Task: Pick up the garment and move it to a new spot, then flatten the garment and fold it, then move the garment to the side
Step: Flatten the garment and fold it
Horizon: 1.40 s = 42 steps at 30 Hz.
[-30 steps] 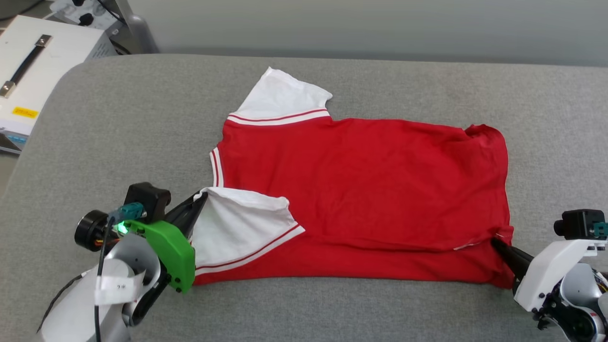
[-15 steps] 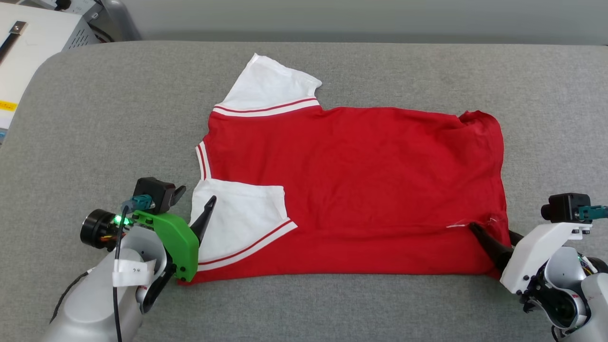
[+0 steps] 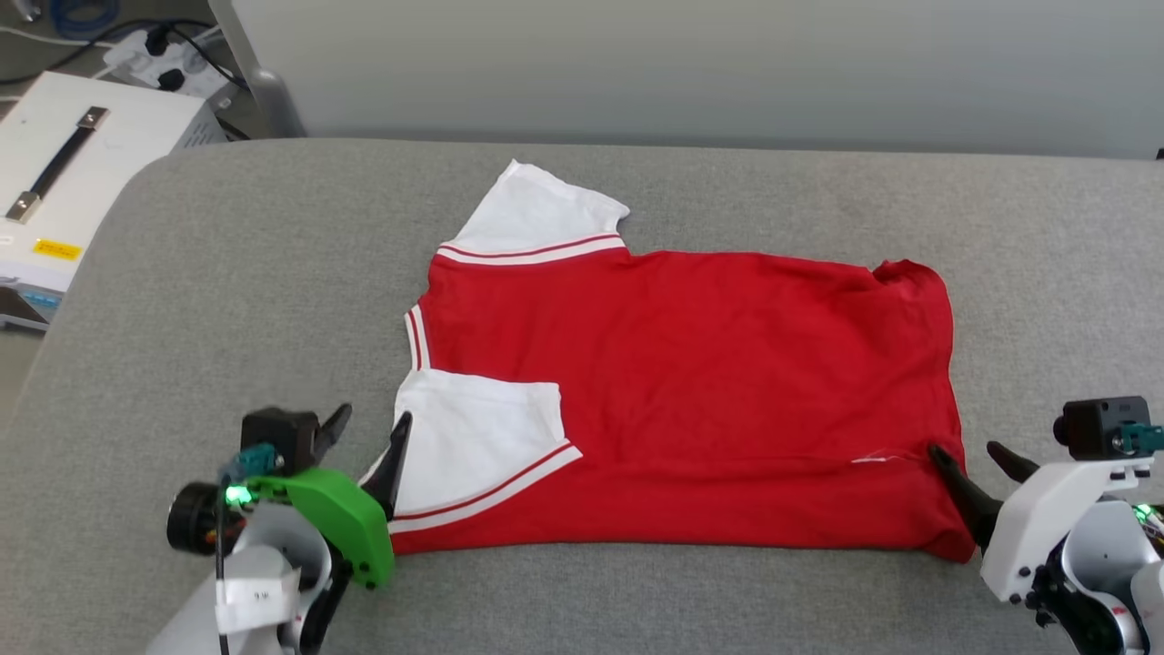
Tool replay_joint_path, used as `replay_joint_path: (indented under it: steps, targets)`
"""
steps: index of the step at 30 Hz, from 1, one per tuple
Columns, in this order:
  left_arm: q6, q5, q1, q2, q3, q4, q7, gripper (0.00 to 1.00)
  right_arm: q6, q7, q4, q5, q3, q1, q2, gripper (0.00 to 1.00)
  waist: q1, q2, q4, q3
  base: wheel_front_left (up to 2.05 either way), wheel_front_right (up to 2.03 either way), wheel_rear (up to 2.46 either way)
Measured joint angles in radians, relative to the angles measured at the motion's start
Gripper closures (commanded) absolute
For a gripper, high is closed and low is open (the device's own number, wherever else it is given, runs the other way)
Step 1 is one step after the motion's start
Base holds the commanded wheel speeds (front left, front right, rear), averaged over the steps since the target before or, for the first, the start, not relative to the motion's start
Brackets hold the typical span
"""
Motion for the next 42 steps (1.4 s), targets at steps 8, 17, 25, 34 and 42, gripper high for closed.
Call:
replay_joint_path:
  steps: [8, 17, 25, 34, 42]
  targets:
    - [0.125, -0.053, 0.144, 0.02, 0.029, -0.152, 0.063, 0.0, 0.0, 0.11, -0.095, -0.095, -0.078, 0.102, 0.054, 0.0, 0.0, 0.0, 0.009, -0.037, 0.0, 0.0, 0.0]
    - [0.216, -0.087, 0.252, 0.073, 0.016, -0.314, 0.238, 0.0, 0.0, 0.178, -0.177, -0.145, -0.138, 0.147, 0.121, 0.0, 0.0, 0.0, -0.004, -0.013, 0.0, 0.0, 0.0]
    - [0.273, -0.086, 0.248, 0.086, 0.012, -0.292, 0.291, 0.0, 0.0, 0.2, -0.218, -0.159, -0.144, 0.15, 0.136, 0.0, 0.0, 0.0, -0.034, 0.043, 0.0, 0.0, 0.0]
    - [0.218, -0.12, 0.189, 0.077, -0.001, -0.224, 0.348, 1.0, 0.0, 0.208, -0.224, -0.174, -0.152, 0.147, 0.137, 0.0, 0.0, 0.0, -0.038, 0.076, 0.0, 0.0, 0.0]
    - [0.21, -0.131, 0.199, 0.051, 0.007, -0.265, 0.301, 1.0, 0.0, 0.22, -0.168, -0.212, -0.193, 0.125, 0.156, 0.0, 0.0, 0.0, -0.001, 0.053, 0.0, 0.0, 0.0]
